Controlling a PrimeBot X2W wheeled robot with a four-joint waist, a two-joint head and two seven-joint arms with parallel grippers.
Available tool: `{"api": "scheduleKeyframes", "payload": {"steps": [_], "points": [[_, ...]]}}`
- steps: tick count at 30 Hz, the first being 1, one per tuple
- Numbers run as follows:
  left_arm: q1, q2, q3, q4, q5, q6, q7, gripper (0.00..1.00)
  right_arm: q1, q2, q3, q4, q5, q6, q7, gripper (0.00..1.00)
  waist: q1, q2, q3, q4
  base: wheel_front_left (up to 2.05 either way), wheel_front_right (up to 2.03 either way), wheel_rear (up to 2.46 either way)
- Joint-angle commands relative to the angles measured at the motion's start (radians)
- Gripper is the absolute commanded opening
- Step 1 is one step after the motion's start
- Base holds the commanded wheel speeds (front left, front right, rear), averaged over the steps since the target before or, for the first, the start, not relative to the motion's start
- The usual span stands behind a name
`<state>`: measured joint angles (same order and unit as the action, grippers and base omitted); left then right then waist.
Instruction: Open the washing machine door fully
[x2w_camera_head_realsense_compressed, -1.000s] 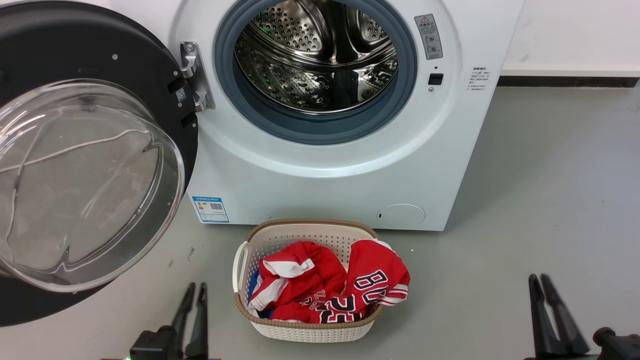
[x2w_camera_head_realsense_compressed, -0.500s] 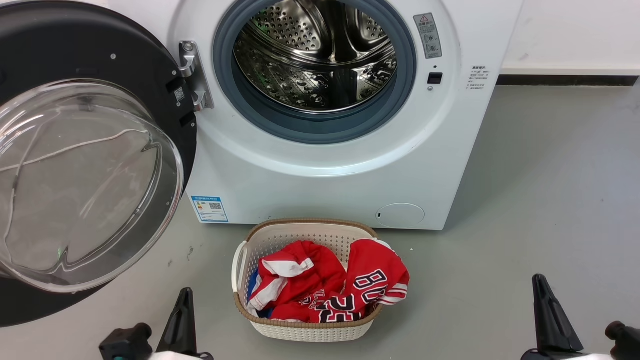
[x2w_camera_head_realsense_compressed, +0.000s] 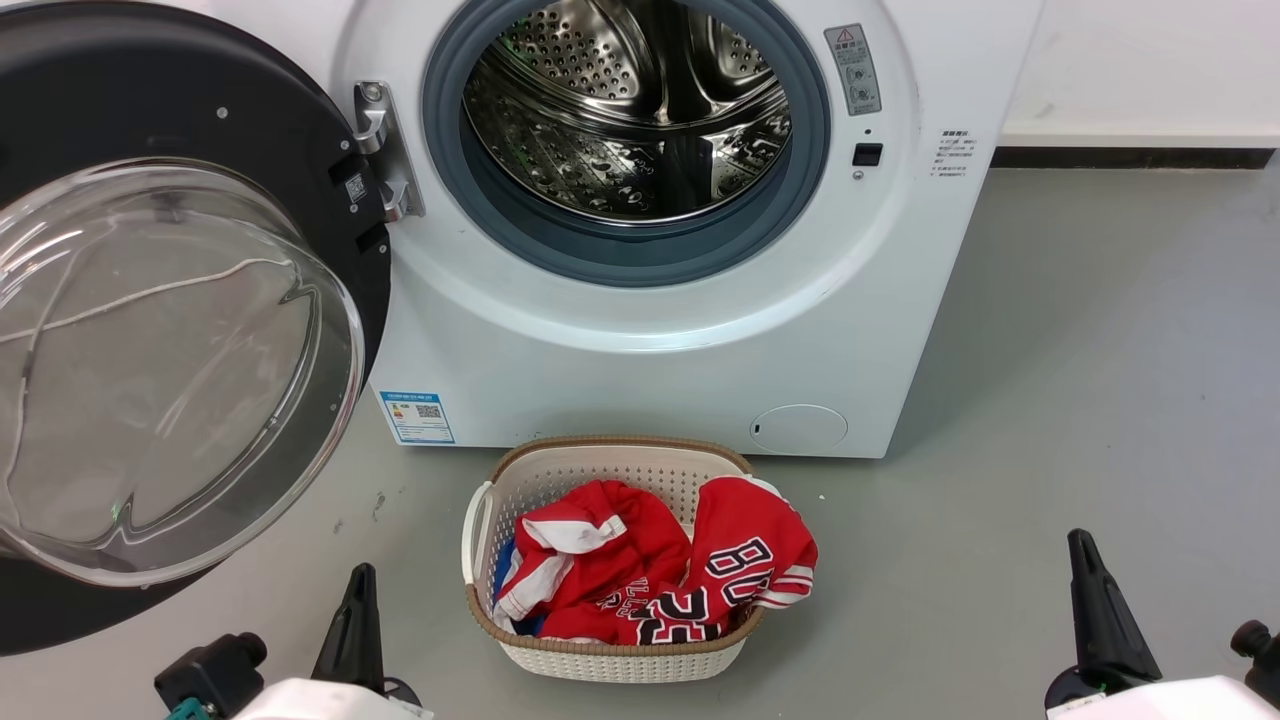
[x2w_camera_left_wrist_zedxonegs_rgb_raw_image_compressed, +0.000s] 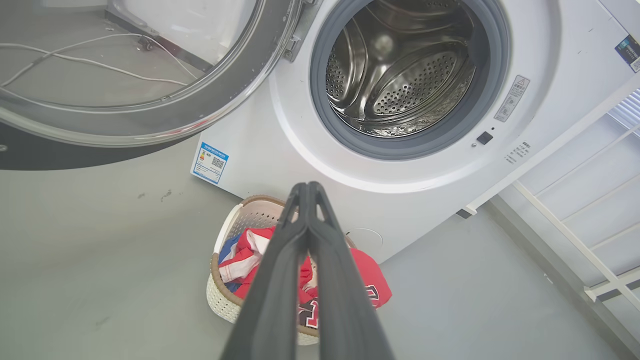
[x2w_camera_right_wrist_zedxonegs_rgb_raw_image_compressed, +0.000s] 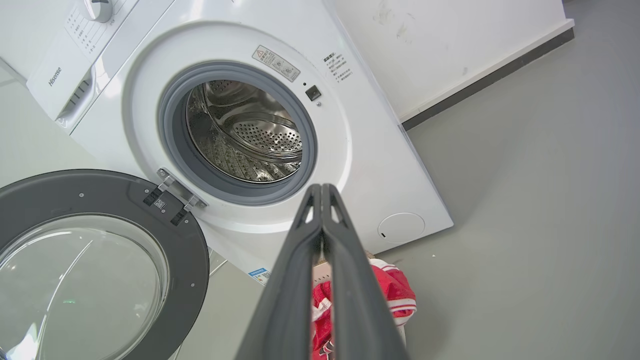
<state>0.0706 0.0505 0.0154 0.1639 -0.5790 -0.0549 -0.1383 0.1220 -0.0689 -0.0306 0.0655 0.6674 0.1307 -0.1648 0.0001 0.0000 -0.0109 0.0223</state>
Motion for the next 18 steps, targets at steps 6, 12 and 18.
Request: {"api": "scheduleKeyframes", "payload": {"steps": [6, 12, 18], "points": [[-0.047, 0.0, 0.016, -0.001, -0.126, -0.014, 0.03, 0.0, -0.046, -0.012, -0.001, 0.01, 0.126, 0.0, 0.026, 0.0, -0.0001, 0.0, 0.001, -0.002, 0.0, 0.0, 0.0], [-0.062, 0.0, 0.025, 0.008, -0.227, -0.021, 0.055, 0.0, -0.067, -0.015, -0.003, 0.028, 0.224, 0.0, 0.049, 0.0, -0.0001, 0.0, 0.002, -0.003, 0.0, 0.0, 0.0], [-0.075, 0.0, 0.033, 0.015, -0.308, -0.027, 0.075, 0.0, -0.084, -0.016, -0.006, 0.043, 0.301, 0.0, 0.067, 0.0, -0.0001, 0.0, 0.003, -0.005, 0.0, 0.0, 0.0]]}}
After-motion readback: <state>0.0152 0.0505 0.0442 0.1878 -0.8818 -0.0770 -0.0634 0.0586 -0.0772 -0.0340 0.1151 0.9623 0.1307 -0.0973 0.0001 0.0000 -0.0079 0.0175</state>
